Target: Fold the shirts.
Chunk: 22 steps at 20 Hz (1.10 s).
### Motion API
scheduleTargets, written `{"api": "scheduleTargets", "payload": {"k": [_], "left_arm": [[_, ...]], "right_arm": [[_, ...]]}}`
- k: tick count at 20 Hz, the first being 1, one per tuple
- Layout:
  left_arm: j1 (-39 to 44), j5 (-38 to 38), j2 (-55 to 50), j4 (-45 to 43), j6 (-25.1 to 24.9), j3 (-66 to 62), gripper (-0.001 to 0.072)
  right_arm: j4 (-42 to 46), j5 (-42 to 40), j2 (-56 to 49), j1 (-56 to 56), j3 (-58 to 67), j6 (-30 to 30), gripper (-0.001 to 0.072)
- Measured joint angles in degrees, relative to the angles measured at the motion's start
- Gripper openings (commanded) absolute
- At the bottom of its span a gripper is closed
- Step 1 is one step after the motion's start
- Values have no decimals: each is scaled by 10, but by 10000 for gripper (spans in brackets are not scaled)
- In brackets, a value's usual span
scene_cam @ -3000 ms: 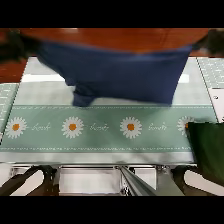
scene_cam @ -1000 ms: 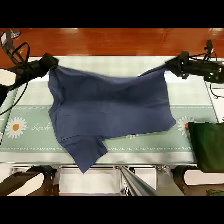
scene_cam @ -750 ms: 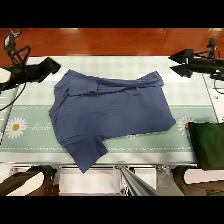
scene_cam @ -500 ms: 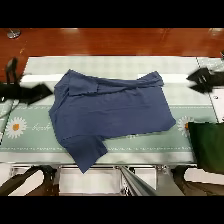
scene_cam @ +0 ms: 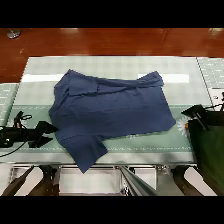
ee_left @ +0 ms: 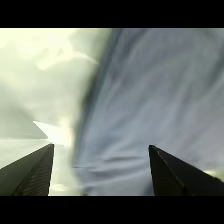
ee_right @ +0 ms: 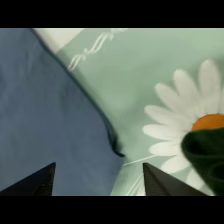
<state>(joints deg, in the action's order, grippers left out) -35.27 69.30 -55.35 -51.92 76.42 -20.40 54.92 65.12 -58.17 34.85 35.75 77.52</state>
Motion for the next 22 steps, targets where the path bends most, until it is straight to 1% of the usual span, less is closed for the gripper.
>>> {"api": "scheduleTargets", "payload": {"k": [3, 6, 7, 8, 9, 11, 13, 15, 19, 22], "left_arm": [[15, -14, 2, 66, -29, 42, 702], [50, -36, 3, 107, -49, 72, 697], [59, -39, 3, 113, -57, 77, 678], [65, -40, 3, 116, -65, 80, 409], [68, -49, 3, 106, -74, 81, 29], [73, -57, 3, 98, -91, 79, 25], [74, -49, 2, 125, -106, 73, 25], [76, -41, 3, 155, -122, 69, 24], [76, -35, 3, 194, -141, 66, 25], [76, -34, 3, 206, -151, 65, 25]], "right_arm": [[-12, -6, 12, -33, -18, -3, 615], [-18, -11, 16, -49, -24, 1, 616], [-17, -11, 17, -45, -24, 2, 615], [-17, -11, 18, -38, -24, 4, 615], [-10, -10, 18, -30, -24, 6, 616], [26, 0, 19, -17, -25, 21, 616], [65, 14, 19, -14, -33, 38, 616], [81, 18, 17, -19, -45, 48, 616], [72, 3, -18, -59, -56, 51, 615], [33, -22, -60, -95, -47, 45, 615]]}}
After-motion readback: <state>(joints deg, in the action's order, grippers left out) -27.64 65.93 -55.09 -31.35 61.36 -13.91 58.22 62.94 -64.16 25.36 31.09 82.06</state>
